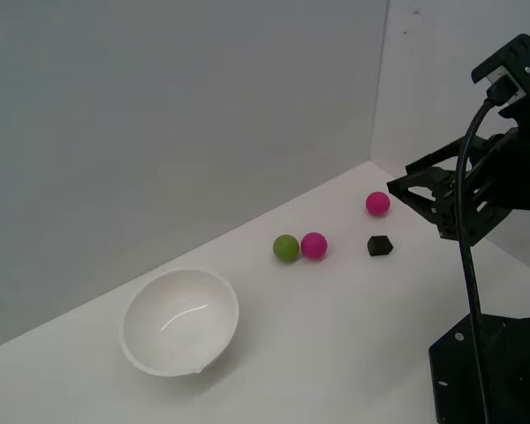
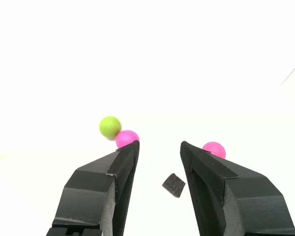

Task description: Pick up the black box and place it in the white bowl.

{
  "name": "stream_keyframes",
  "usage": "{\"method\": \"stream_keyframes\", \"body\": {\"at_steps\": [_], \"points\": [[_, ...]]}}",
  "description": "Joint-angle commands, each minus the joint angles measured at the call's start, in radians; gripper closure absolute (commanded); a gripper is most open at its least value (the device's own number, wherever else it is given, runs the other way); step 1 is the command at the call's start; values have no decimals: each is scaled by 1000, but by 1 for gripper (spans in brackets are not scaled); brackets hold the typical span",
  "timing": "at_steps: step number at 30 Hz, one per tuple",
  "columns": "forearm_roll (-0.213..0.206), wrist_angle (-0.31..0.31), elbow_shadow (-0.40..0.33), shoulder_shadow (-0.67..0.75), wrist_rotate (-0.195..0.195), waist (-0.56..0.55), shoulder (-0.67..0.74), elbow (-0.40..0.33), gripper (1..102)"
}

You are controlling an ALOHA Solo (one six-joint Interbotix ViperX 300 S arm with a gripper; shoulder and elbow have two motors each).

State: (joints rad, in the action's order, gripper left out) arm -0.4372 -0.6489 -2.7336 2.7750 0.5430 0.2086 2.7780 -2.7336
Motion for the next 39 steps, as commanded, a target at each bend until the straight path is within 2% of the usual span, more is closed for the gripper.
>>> {"method": "stream_keyframes", "body": {"at_steps": [1,23,25,28,31,33,35,37,39], "points": [[-15,3,18,-32,8,15,-34,18,55],[-11,5,23,-298,8,32,-299,26,53],[-9,5,25,-321,8,38,-319,26,48],[-9,5,26,-354,8,66,-353,28,33],[-5,5,34,-388,8,91,-388,35,22],[14,2,54,-416,8,97,-414,48,15],[46,-26,91,-449,8,98,-449,86,2],[74,-71,137,-486,8,98,-486,133,3],[83,-92,172,-511,8,98,-511,169,3]]}}
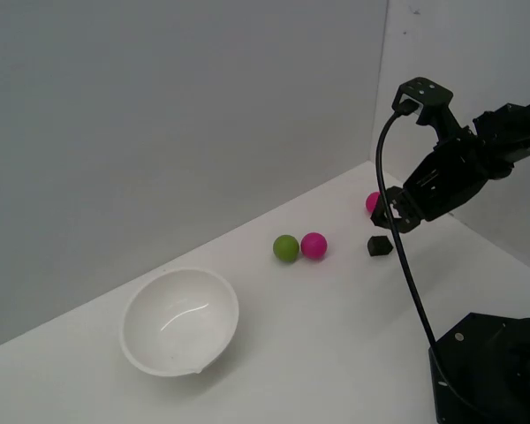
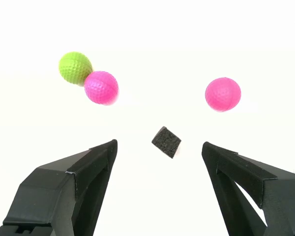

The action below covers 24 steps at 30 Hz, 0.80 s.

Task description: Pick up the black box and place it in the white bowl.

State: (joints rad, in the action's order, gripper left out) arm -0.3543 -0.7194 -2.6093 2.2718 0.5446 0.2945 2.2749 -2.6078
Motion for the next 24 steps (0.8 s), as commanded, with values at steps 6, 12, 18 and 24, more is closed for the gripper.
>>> {"method": "stream_keyframes", "body": {"at_steps": [6,12,18,24], "points": [[0,-21,61,14,6,12,12,61,3],[-2,-23,49,5,-3,12,2,48,3],[-2,-21,34,28,-29,46,28,34,3],[-2,-21,34,15,-28,63,15,32,3]]}}
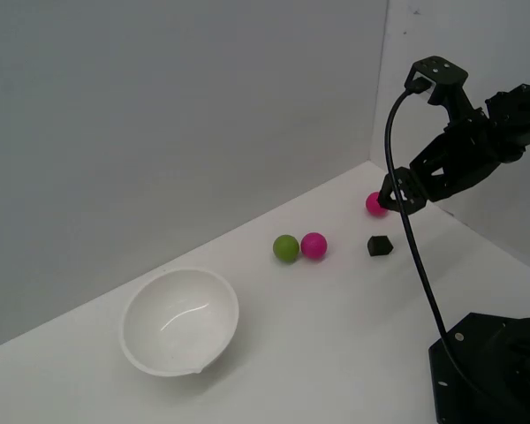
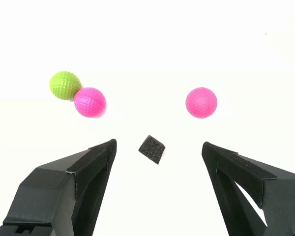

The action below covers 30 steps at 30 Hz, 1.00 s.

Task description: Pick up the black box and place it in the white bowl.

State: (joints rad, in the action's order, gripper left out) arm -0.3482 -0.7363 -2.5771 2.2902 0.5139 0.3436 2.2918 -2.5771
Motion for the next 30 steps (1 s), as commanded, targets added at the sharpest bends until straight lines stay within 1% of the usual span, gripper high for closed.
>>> {"method": "stream_keyframes", "body": {"at_steps": [1,6,9,16,20,24,27,30], "points": [[-8,-5,0,-17,3,14,-17,2,3],[-8,3,5,-106,5,12,-104,5,3],[-8,28,3,-147,5,12,-146,5,3],[-11,61,3,-233,5,12,-232,5,3],[-23,71,2,-291,5,6,-288,3,3],[-32,86,5,-353,5,-26,-351,6,3],[-49,104,5,-390,5,-49,-388,6,3],[-52,110,5,-413,5,-54,-411,6,3]]}}
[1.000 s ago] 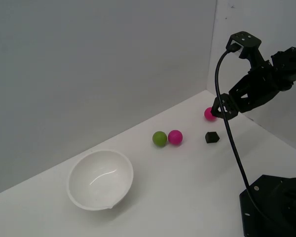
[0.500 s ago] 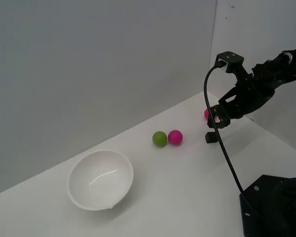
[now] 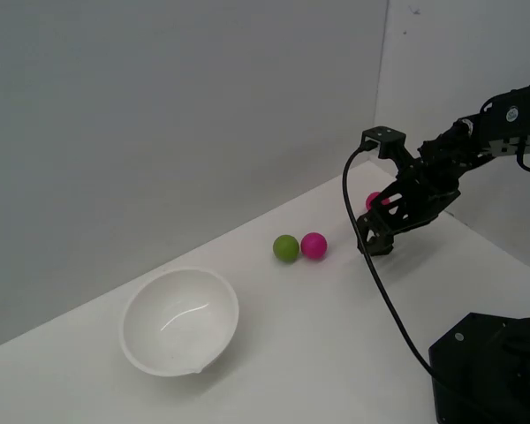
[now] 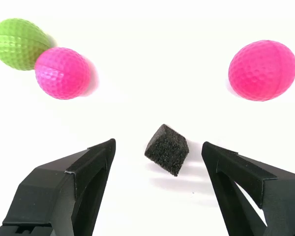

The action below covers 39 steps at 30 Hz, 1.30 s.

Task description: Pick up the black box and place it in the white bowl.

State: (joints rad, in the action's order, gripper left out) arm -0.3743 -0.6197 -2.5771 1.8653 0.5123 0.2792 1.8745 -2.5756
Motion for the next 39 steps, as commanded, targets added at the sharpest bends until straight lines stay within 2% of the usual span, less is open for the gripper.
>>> {"method": "stream_keyframes", "body": {"at_steps": [1,21,23,27,29,36,39], "points": [[-26,-6,5,8,5,9,0,5,3],[-26,-8,12,-38,6,11,-46,11,5],[-26,-8,14,-43,6,11,-51,11,12],[-26,-12,15,-51,6,9,-60,12,43],[-26,-12,15,-51,6,11,-60,12,55],[-26,-12,17,-52,6,11,-61,14,67],[-26,-12,17,-51,5,11,-61,14,69]]}}
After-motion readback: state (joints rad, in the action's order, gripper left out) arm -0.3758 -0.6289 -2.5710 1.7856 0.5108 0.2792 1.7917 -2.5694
